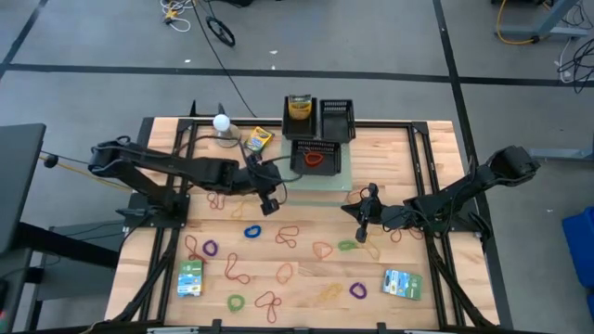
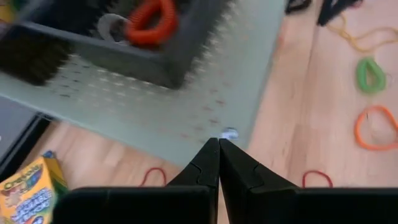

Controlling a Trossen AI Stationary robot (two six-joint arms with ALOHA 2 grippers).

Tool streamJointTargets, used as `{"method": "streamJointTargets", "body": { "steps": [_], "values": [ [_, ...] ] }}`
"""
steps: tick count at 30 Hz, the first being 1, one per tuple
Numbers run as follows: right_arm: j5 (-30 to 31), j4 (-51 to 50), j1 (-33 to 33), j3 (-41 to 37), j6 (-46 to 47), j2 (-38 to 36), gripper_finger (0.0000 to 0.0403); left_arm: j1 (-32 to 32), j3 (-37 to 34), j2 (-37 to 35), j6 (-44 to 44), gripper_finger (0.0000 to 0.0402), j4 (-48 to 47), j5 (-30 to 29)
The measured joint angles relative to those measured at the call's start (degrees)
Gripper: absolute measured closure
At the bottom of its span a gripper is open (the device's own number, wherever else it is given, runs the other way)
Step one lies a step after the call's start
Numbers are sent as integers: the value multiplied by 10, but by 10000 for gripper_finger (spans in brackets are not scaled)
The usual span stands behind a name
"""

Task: Pick & Place Office Desk Supplies
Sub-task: Put the yellow rubber band into the top right black bin on the shelf

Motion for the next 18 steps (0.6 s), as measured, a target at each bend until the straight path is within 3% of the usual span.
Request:
{"method": "streamJointTargets", "body": {
  "steps": [6,10,14,18],
  "values": [
    [0,0,0,0,0,0,391,-26,-1,-12,-10,393,-13,3],
    [0,0,0,0,0,0,391,-70,-32,-18,-10,393,22,-26],
    [0,0,0,0,0,0,391,-107,-138,-51,-10,394,175,-19],
    [0,0,0,0,0,0,391,-129,-272,-83,-9,394,392,18]
  ]
}}
